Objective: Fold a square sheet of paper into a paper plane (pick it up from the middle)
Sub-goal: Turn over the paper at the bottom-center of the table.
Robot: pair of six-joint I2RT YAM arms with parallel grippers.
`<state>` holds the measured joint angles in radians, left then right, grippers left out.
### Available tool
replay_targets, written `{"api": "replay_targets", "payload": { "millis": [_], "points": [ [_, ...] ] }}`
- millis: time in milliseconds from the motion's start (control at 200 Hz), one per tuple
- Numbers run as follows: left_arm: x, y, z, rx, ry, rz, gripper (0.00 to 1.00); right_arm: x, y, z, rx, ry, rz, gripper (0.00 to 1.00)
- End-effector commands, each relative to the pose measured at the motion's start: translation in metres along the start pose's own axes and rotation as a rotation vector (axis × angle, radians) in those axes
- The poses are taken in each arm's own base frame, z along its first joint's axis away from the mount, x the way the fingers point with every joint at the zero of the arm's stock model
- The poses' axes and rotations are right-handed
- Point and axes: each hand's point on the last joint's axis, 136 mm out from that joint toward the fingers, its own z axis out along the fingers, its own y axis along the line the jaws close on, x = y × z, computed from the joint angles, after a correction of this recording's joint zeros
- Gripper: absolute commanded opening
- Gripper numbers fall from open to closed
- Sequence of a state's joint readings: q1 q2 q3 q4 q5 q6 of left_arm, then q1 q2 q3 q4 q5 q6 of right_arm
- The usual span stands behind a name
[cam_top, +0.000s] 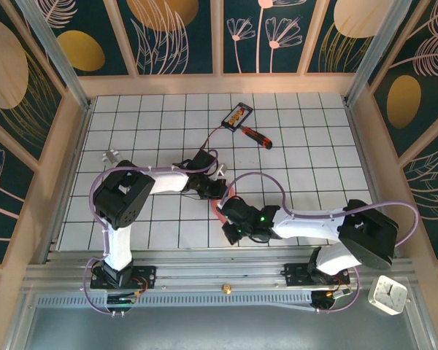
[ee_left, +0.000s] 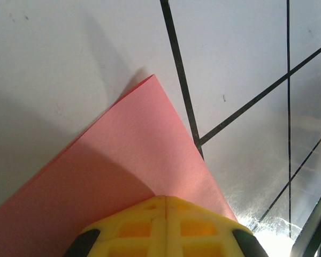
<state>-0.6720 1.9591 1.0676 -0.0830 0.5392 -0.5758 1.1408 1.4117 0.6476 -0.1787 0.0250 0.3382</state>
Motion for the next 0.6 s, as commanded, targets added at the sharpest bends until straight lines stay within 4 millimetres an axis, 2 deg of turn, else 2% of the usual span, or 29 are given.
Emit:
{"api": "replay_targets", "payload": {
  "millis": [0,240,596],
  "points": [
    [0.026,0.041,0.014,-0.129,0.088,-0.039,0.01,-0.009,0.0,-0.006,-0.005,-0.043,-0.014,0.03],
    [0.023,0.039,0.016,-0.125,0.106,0.014,0.01,-0.027,-0.01,-0.009,0.002,-0.072,-0.026,0.02],
    [0.022,0.037,0.017,-0.121,0.114,0.033,0.01,-0.04,-0.024,-0.009,-0.008,-0.071,-0.036,0.05]
  ]
}}
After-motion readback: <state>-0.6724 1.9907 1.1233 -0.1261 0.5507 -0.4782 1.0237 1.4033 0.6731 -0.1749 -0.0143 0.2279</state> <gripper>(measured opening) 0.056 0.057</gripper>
